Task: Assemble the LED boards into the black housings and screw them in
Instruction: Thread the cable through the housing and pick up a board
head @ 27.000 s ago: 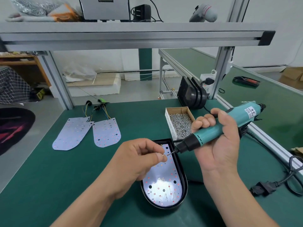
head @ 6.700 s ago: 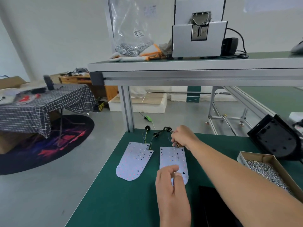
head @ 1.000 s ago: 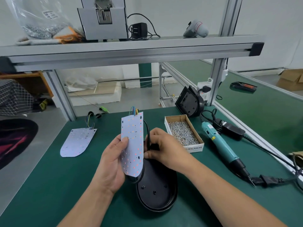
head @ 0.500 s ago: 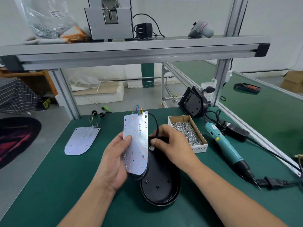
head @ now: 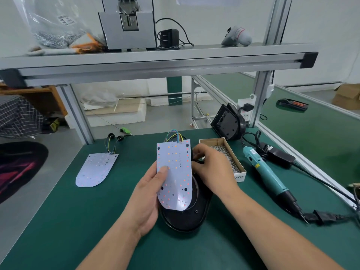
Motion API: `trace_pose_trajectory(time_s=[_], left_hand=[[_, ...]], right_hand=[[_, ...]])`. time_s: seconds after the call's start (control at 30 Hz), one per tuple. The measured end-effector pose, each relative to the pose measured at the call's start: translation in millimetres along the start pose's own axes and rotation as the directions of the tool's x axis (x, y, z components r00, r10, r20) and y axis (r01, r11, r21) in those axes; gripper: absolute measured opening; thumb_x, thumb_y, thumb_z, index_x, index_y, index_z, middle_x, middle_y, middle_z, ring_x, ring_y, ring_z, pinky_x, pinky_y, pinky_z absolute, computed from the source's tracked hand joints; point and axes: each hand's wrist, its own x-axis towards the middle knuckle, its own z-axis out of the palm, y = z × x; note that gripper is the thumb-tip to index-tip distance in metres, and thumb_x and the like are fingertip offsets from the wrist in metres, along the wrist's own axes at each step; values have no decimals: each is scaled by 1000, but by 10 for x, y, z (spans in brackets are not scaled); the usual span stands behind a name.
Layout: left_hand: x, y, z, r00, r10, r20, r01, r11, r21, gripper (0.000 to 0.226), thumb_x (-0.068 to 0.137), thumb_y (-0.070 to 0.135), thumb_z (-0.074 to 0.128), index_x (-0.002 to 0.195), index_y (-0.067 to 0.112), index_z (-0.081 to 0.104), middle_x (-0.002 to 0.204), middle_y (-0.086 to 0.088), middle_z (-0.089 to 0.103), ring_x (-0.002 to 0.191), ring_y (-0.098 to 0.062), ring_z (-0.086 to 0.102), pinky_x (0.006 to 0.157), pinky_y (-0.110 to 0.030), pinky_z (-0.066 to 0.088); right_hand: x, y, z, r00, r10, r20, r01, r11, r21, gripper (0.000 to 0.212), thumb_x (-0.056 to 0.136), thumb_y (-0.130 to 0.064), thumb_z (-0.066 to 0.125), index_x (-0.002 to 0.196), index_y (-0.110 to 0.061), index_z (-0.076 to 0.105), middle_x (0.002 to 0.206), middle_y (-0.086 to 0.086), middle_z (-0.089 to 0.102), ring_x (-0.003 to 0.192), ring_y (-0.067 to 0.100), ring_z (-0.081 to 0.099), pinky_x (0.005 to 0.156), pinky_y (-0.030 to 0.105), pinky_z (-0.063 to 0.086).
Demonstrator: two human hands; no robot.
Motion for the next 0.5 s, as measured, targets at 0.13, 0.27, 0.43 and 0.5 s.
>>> trace_pose_trajectory(time_s=[0.13, 0.27, 0.43, 0.5], left_hand=[[-1, -95, 32, 997, 35, -75, -27, 994, 105, 34, 106, 42, 56, 138, 37, 68, 140, 3, 70, 131, -19, 66, 109, -44, 48], [20, -104, -19, 987, 23, -157, -14, 998, 57, 30, 111, 37, 52, 134, 33, 71, 137, 0, 73, 126, -22, 70, 103, -44, 56], [51, 14, -70, 968, -187, -166, 144, 960, -242, 50, 107, 50, 52, 140, 17, 68, 140, -13, 69, 130, -33, 66, 115, -53, 47], [41, 21, -50, 960, -247, -133, 198, 932, -303, 56, 106, 53, 51, 141, 13, 67, 140, -15, 69, 129, -34, 66, 109, -49, 51]], right_hand=[[29, -6, 7, 995, 41, 93, -59, 979, 196, 16, 79, -32, 83, 87, -30, 70, 85, -9, 73, 68, 6, 62, 70, 36, 52], [69, -34, -140, 966, 144, 214, -241, 801, 548, 34, 102, -52, 59, 99, -24, 79, 93, -3, 81, 88, 8, 75, 79, 33, 55], [16, 69, -131, 937, 101, 334, -323, 611, 722, 30, 104, -9, 51, 118, -17, 76, 101, 6, 79, 87, 22, 69, 61, 26, 56], [-23, 63, -82, 927, 22, 374, -292, 666, 686, 33, 95, -7, 60, 119, -22, 78, 108, 9, 80, 93, 20, 72, 74, 30, 59]])
